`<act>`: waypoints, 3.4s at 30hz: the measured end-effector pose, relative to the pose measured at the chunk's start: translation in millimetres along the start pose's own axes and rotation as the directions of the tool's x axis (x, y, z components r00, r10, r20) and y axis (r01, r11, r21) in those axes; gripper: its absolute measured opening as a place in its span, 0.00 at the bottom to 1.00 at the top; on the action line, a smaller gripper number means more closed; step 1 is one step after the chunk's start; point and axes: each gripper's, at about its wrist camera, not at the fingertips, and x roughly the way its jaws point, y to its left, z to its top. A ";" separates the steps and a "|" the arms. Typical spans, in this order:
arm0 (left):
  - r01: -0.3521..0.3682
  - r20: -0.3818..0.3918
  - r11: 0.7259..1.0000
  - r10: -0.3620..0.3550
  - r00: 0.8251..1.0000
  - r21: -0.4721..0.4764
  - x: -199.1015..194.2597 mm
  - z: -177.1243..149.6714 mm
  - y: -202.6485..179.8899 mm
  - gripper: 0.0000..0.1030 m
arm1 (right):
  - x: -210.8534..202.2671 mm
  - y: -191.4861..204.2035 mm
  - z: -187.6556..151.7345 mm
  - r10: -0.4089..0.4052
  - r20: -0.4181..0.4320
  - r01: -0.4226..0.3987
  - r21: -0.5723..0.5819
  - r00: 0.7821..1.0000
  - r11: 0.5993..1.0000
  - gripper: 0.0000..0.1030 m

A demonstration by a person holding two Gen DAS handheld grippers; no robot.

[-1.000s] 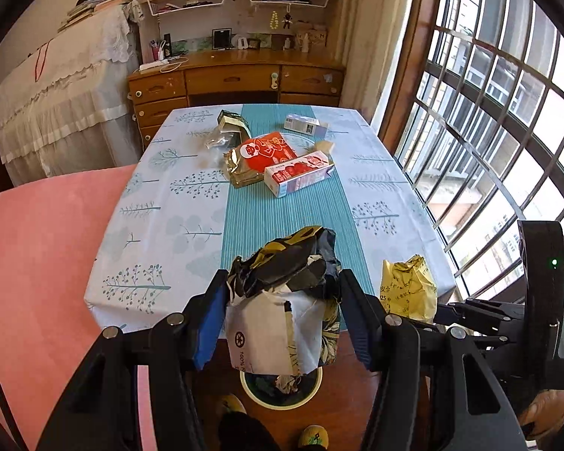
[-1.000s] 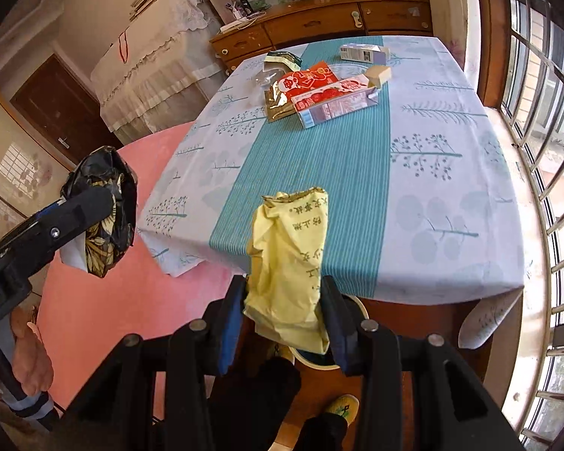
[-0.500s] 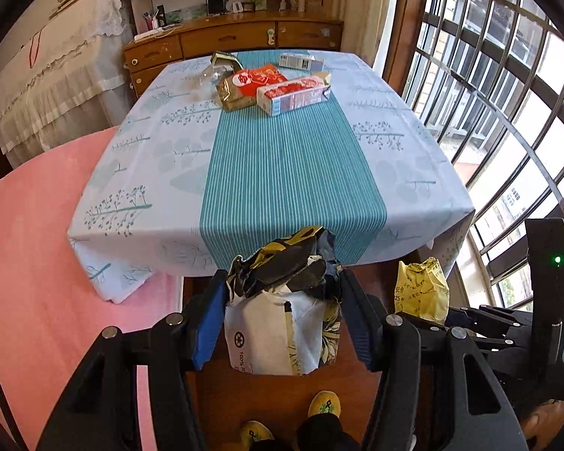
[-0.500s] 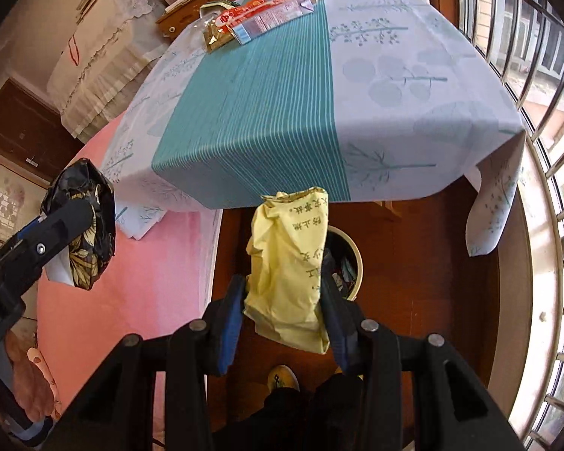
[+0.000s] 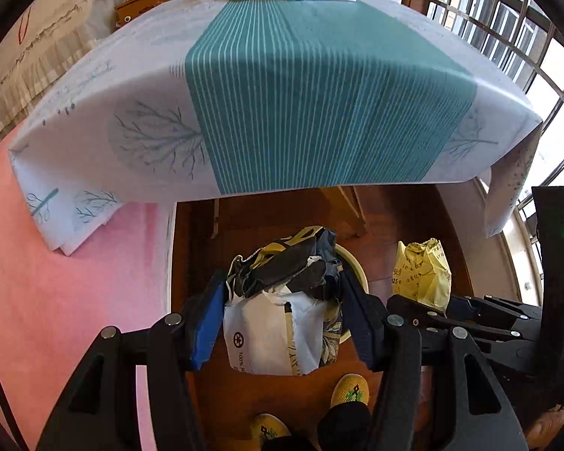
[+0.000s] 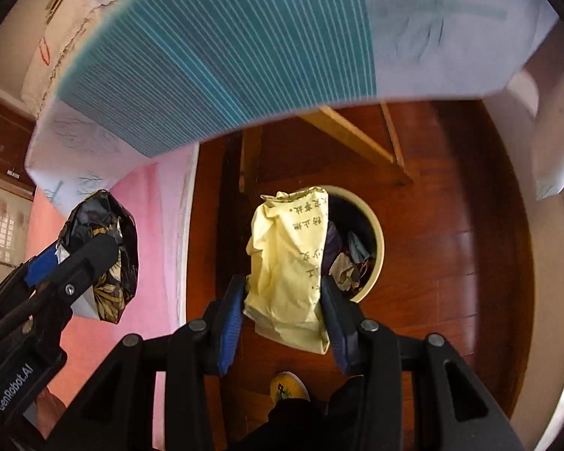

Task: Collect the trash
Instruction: 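Carry the black-gold wrapper and yellow bag with both grippers over the bin, then open both grippers over the bin to drop the wrapper and yellow bag, then raise both tools from the bin back toward the table, then grasp the strawberry milk carton with the left gripper while the right gripper grasps the beige block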

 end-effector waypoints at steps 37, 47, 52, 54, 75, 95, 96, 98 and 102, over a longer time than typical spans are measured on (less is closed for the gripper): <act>0.049 -0.078 0.997 -0.044 0.996 0.067 177.4 -42.7 -1.5 0.84 | 162.4 -64.5 7.6 -0.091 0.045 0.085 0.136 0.995 0.987 0.87; 0.038 0.003 0.999 -0.039 0.999 0.014 18.9 -0.7 10.9 0.84 | 16.0 -13.9 -2.2 -0.099 0.068 0.087 0.157 0.993 0.984 0.87; 0.034 0.080 0.999 -0.035 0.996 0.013 -72.4 27.1 24.4 0.84 | -81.6 30.4 -5.9 -0.097 0.149 0.079 0.118 0.984 0.990 0.87; 0.039 0.119 0.999 -0.040 0.992 0.011 -109.5 38.2 30.8 0.84 | -121.8 49.4 -7.3 -0.092 0.188 0.076 0.089 0.978 0.993 0.87; 0.048 0.447 0.997 -0.069 0.892 0.060 -349.2 101.1 67.3 0.84 | -344.2 215.6 -7.8 -0.247 0.677 0.426 -0.109 0.694 0.898 0.87; 0.059 0.345 0.995 -0.084 0.935 0.082 -223.7 246.2 46.7 0.84 | -285.8 150.1 178.8 -0.209 0.568 0.331 -0.119 0.796 0.936 0.79; 0.055 0.327 0.996 -0.077 0.942 0.077 -207.7 261.1 41.5 0.84 | -278.1 141.8 196.6 -0.200 0.554 0.325 -0.137 0.808 0.936 0.77; 0.063 0.290 0.996 -0.080 0.954 0.068 -175.8 290.0 28.9 0.84 | -261.8 125.6 229.0 -0.182 0.509 0.302 -0.162 0.841 0.940 0.72; 0.074 0.156 0.993 -0.088 0.984 0.090 -99.4 353.0 -5.4 0.84 | -229.7 86.5 292.1 -0.146 0.400 0.242 -0.201 0.905 0.949 0.65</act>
